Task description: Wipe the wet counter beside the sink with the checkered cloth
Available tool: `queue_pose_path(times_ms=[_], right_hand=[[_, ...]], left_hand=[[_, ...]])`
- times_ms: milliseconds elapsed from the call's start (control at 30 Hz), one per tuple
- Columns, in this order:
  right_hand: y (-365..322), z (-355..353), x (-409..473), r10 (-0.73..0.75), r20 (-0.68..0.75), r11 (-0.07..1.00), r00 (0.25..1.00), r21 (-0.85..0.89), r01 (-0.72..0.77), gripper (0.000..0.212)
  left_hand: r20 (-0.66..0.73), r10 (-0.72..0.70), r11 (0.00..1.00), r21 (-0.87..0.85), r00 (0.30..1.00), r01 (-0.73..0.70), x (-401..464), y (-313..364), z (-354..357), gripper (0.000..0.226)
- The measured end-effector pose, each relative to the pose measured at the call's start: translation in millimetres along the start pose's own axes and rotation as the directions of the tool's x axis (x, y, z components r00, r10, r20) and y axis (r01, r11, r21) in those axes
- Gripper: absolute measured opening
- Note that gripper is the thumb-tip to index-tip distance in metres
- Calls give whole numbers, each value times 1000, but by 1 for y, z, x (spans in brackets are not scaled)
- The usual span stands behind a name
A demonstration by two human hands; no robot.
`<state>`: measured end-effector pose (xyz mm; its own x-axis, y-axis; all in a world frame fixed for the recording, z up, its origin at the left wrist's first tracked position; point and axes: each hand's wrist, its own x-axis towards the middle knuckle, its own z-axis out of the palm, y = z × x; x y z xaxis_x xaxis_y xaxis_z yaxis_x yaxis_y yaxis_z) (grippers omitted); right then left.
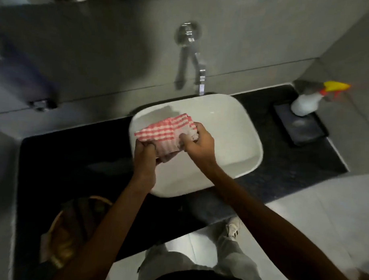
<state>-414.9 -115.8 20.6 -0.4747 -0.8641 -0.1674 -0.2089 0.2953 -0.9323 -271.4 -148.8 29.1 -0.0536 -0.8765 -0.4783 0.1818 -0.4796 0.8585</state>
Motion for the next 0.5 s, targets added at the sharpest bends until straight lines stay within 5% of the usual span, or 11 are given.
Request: queue_pose_path(times_ms=[133, 300, 500], right_hand=[[52, -148, 46, 126, -193, 992, 973, 16, -126, 26], [145, -318, 106, 238, -360, 971, 902, 122, -207, 13], [216, -457, 173, 344, -414, 918, 843, -41, -394, 34]], left_hand=[[233, -88, 994, 78, 968, 72, -11, -43, 145, 45], [359, -281, 956, 187, 890, 227, -17, -121, 328, 41], [319, -467, 871, 327, 825, 366, -5, -198, 494, 31]])
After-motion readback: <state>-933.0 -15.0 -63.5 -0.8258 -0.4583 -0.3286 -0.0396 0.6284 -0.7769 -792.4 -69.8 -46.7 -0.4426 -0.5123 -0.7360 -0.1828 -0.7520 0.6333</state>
